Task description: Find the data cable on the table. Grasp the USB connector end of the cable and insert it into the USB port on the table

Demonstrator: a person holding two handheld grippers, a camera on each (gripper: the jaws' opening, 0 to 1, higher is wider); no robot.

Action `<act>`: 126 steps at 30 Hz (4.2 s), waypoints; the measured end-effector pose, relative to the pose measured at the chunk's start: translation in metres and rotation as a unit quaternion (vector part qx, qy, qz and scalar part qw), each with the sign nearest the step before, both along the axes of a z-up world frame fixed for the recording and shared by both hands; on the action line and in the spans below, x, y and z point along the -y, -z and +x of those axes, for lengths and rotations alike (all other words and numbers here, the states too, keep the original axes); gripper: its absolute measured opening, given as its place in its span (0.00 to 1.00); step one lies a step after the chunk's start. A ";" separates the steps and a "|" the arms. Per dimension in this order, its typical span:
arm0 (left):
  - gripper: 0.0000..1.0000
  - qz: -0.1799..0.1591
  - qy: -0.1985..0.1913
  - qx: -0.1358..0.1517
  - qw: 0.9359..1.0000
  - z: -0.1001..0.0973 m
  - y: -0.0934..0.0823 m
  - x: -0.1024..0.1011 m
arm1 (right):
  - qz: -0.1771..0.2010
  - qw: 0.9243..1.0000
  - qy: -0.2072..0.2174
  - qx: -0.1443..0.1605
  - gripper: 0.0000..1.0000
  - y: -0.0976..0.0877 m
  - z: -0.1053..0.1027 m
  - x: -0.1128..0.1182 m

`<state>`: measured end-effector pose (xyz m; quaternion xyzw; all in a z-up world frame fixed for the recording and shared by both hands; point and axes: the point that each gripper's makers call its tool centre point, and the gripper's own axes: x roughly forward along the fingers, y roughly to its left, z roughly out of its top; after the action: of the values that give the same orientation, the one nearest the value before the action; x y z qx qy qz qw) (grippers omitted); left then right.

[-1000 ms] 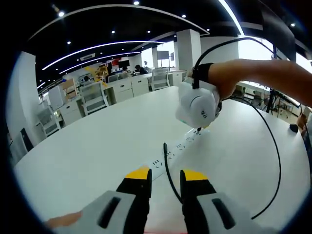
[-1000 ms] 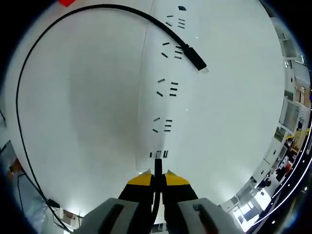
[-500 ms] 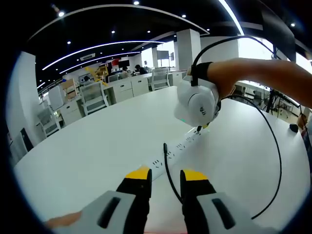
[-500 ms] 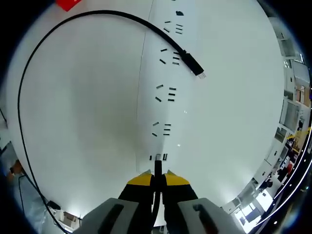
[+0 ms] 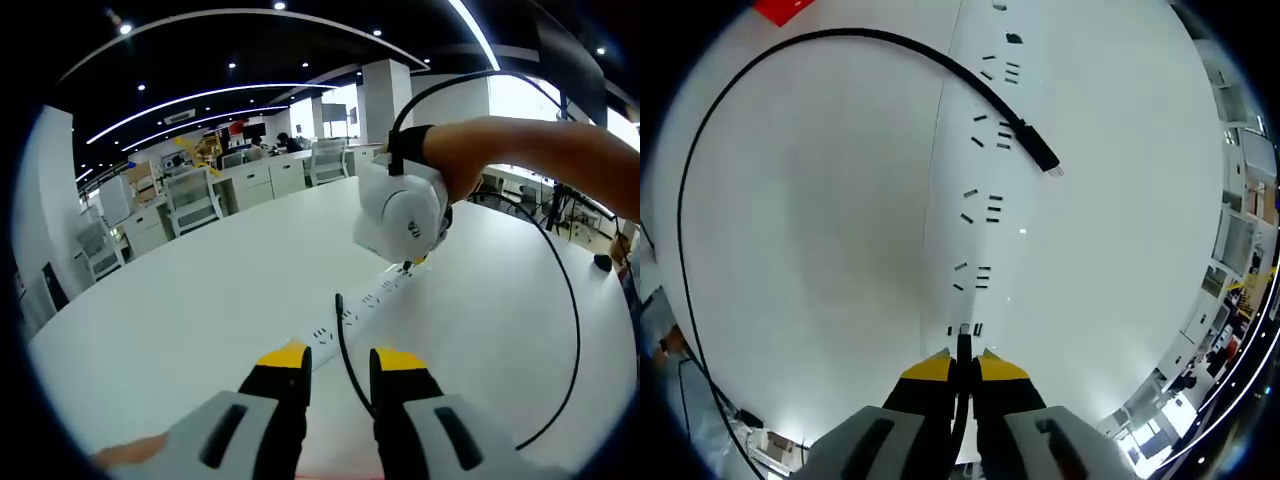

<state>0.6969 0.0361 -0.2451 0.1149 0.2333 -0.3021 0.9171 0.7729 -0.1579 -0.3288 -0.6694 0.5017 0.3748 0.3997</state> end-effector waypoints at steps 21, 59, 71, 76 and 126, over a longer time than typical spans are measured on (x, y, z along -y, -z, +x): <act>0.24 0.000 0.000 0.000 1.000 0.000 0.000 0.000 | 0.006 1.000 0.018 -0.001 0.09 0.001 -0.011 0.008; 0.24 0.000 0.001 0.000 1.000 -0.001 0.001 0.001 | 0.096 0.994 0.001 -0.056 0.09 0.007 0.000 -0.006; 0.24 0.001 0.000 0.000 1.000 -0.001 0.001 0.001 | 0.106 0.993 -0.009 -0.052 0.08 0.006 0.013 -0.006; 0.24 0.000 0.001 0.000 1.000 -0.001 0.001 0.001 | 0.118 0.992 0.006 -0.051 0.07 0.009 0.018 -0.004; 0.24 -0.001 0.001 0.000 1.000 0.000 0.000 0.001 | 0.173 0.984 -0.002 -0.054 0.10 0.013 0.010 -0.014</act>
<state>0.6966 0.0355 -0.2446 0.1148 0.2326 -0.3033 0.9169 0.7833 -0.1441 -0.3418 -0.5703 0.4489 0.4919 0.4809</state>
